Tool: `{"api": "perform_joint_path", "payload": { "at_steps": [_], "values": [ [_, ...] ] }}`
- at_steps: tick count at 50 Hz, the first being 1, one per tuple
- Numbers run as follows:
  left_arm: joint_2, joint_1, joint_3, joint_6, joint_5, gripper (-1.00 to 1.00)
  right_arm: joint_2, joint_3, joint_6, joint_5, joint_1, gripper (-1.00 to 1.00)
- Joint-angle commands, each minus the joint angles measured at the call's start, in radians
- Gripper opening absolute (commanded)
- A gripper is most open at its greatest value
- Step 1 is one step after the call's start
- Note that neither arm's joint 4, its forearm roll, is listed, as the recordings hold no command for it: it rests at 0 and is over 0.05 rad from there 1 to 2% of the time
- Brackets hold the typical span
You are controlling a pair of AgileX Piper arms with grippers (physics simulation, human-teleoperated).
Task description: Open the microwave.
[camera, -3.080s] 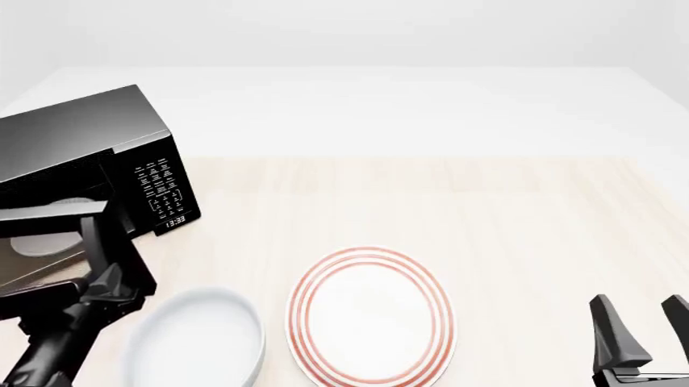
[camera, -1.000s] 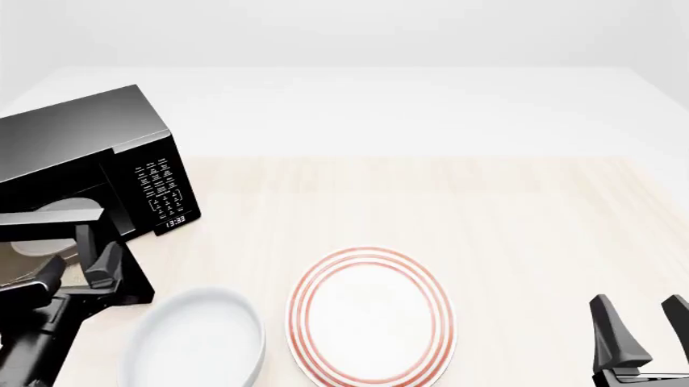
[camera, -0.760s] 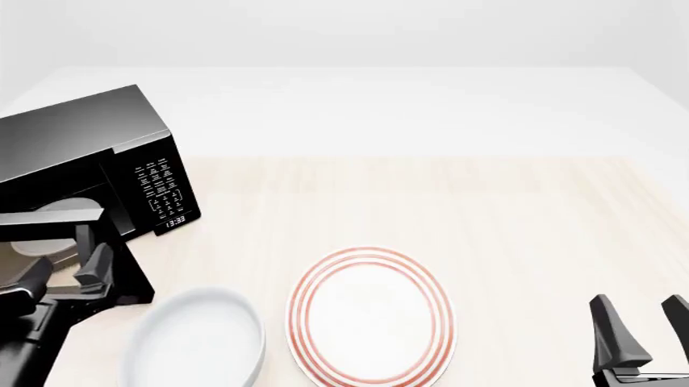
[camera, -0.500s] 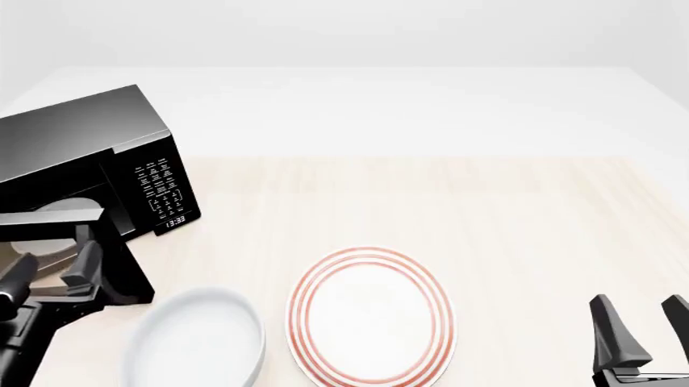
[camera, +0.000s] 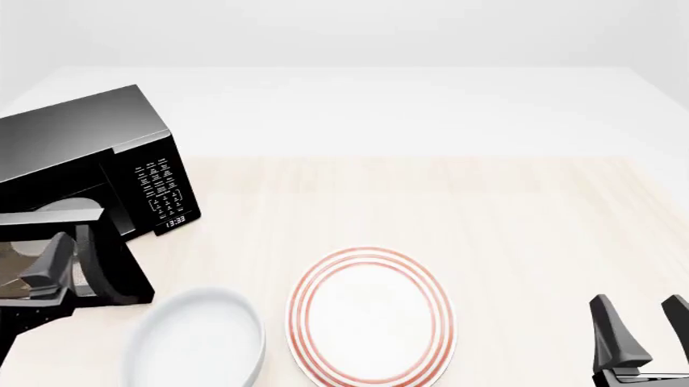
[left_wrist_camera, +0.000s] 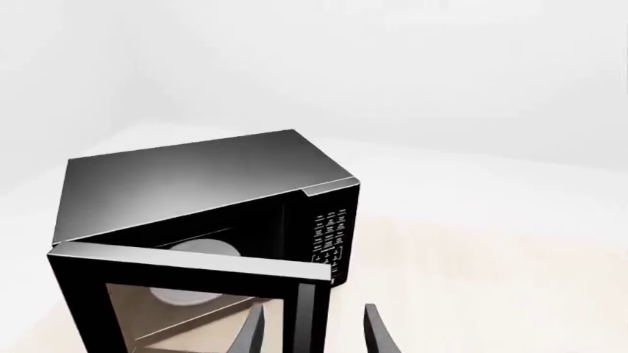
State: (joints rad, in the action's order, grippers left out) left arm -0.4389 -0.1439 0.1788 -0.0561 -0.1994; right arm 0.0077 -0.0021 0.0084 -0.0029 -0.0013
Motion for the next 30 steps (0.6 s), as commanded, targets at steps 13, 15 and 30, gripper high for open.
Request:
{"api": "perform_joint_path", "payload": {
  "at_steps": [13, 15, 30],
  "values": [
    [0.019, 0.019, 0.217, 0.055, 0.202, 1.0, 0.0, 0.0, 0.0, 0.0, 0.0, 1.0],
    [0.013, 0.024, 0.194, 0.054, 0.17, 1.0, 0.0, 0.0, 0.0, 0.0, 0.0, 1.0],
    [-0.183, 0.036, 0.288, 0.101, 0.071, 1.0, 0.0, 0.0, 0.0, 0.0, 0.0, 1.0]
  ]
}}
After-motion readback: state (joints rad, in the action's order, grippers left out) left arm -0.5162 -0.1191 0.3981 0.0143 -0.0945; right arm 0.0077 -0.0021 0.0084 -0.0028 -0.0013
